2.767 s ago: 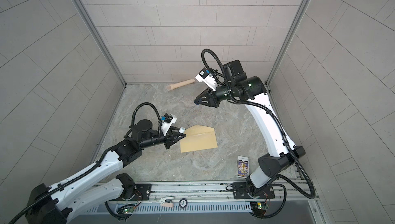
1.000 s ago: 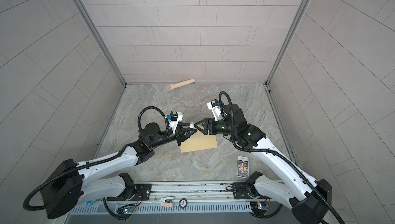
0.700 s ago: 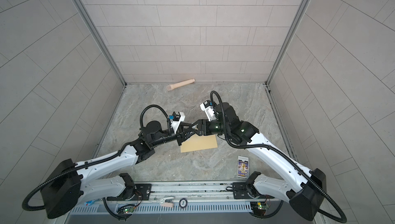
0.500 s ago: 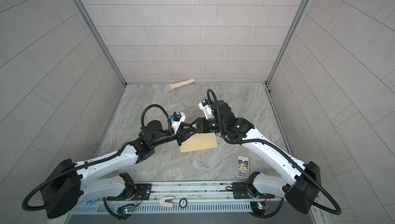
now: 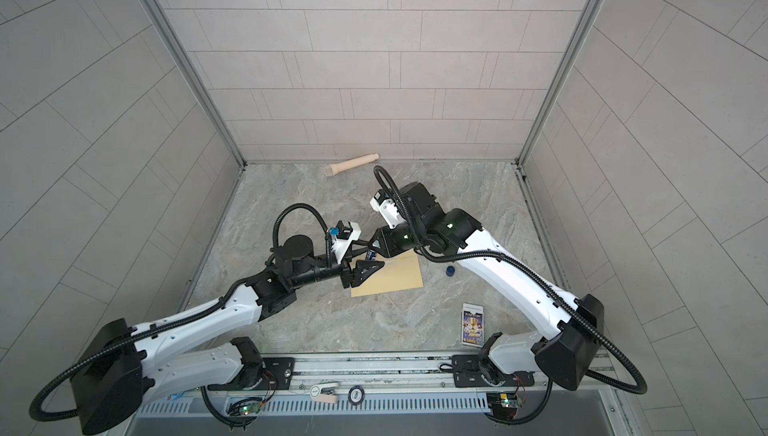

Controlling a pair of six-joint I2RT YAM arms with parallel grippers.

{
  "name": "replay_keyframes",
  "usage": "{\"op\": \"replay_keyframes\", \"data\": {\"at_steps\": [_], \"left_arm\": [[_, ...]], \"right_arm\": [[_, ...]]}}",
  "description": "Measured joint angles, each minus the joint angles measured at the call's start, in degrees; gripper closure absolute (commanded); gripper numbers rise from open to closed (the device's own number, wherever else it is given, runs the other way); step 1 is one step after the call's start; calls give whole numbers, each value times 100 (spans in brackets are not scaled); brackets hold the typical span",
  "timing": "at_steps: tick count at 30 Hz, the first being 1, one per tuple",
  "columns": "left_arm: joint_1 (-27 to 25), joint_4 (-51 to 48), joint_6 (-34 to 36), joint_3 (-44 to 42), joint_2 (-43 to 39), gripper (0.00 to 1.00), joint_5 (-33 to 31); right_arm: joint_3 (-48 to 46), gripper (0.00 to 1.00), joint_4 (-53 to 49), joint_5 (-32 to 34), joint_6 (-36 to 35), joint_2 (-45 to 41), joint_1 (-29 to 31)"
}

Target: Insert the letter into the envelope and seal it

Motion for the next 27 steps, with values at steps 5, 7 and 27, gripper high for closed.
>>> {"op": "replay_keyframes", "data": {"at_steps": [5, 7, 27], "left_arm": [[0, -240, -39, 2, -61, 40, 9], [0, -173, -188, 0, 17, 43, 24], [0, 970, -1554, -214, 518, 100, -297]], "right_arm": [[273, 100, -601, -28, -645, 197, -13], [323, 100, -713, -33, -765, 210, -39], [382, 32, -535, 138, -907, 55, -118]]}}
